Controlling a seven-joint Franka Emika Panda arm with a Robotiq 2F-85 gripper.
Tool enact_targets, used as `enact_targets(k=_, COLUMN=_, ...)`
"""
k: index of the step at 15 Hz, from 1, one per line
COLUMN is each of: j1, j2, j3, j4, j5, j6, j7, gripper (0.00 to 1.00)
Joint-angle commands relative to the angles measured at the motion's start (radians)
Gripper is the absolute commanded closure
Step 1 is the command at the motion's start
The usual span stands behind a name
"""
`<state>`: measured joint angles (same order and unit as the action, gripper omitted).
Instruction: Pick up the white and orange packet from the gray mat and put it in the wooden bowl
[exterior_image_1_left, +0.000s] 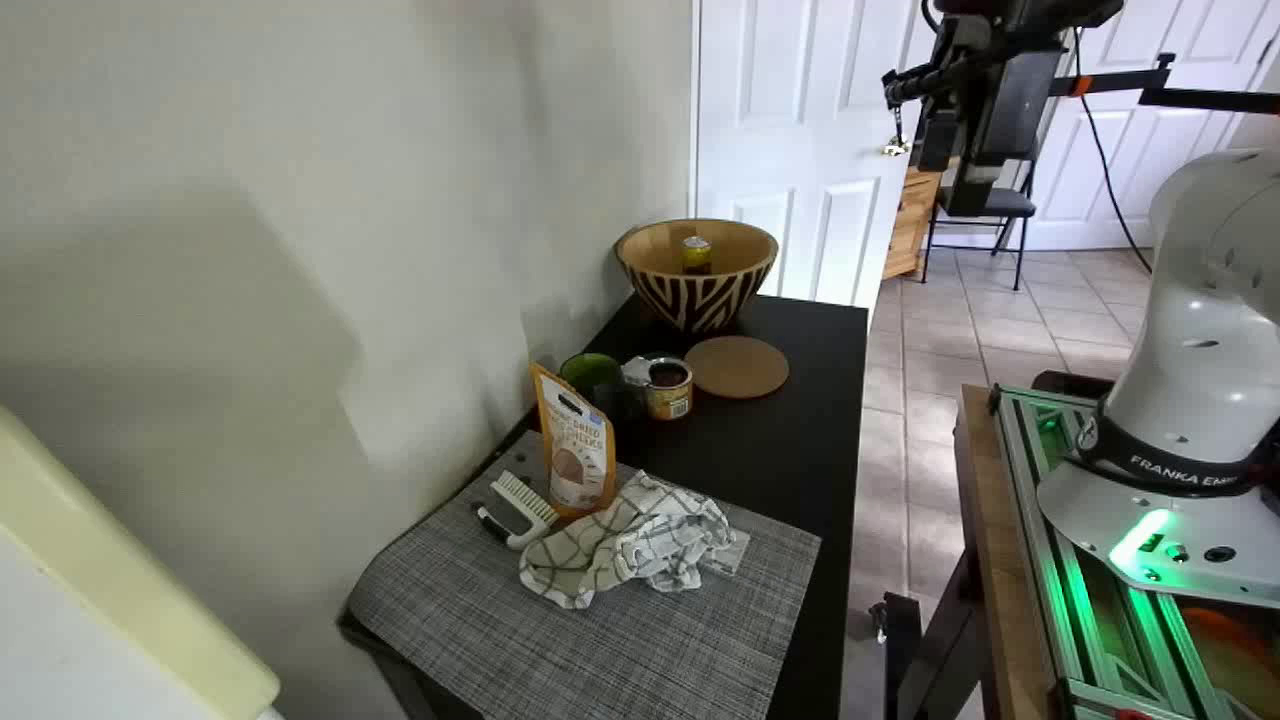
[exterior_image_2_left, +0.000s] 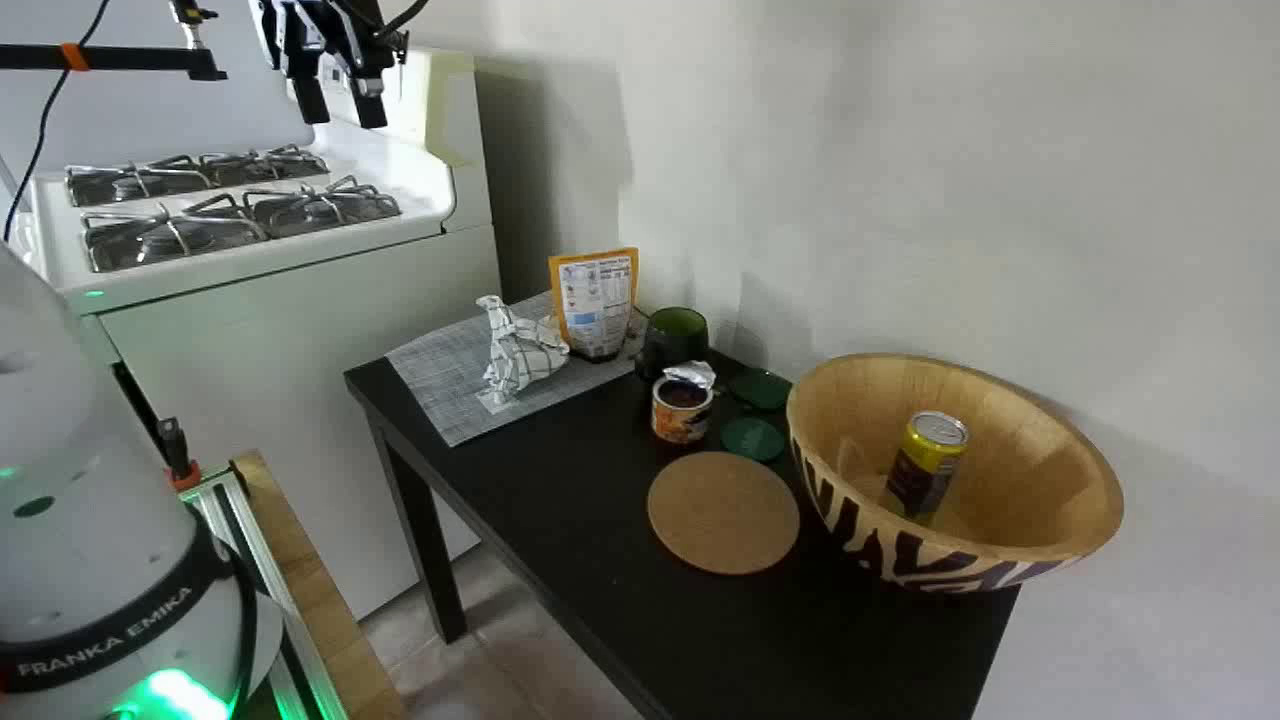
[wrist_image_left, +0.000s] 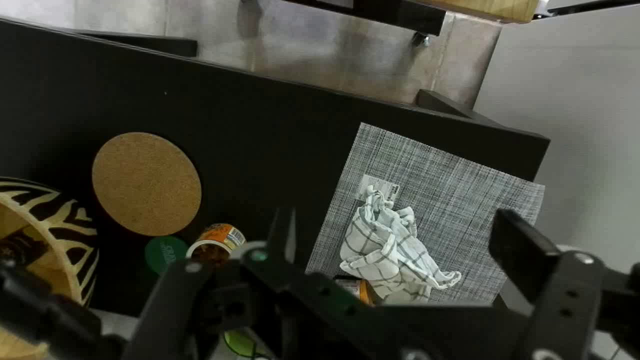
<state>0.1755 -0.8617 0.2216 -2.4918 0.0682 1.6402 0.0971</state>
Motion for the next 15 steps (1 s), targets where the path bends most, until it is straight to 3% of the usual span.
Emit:
enact_targets(k=1, j1=0.001, j2=0.001, j3=-0.001, j4=0.003, j5=-0.001, j6=-0.002, j7=0.001, gripper=0.00)
enact_targets(k=14, j1=0.001, j2=0.001, j3=-0.001, j4=0.003, j5=-0.001, j6=-0.002, j7=0.001, gripper=0.00)
enact_targets(k=15, j1=-0.017, j2=0.016, j3=0.011, j4=0.004, j5=0.006, j6=0.022, j7=0.045, gripper=0.00)
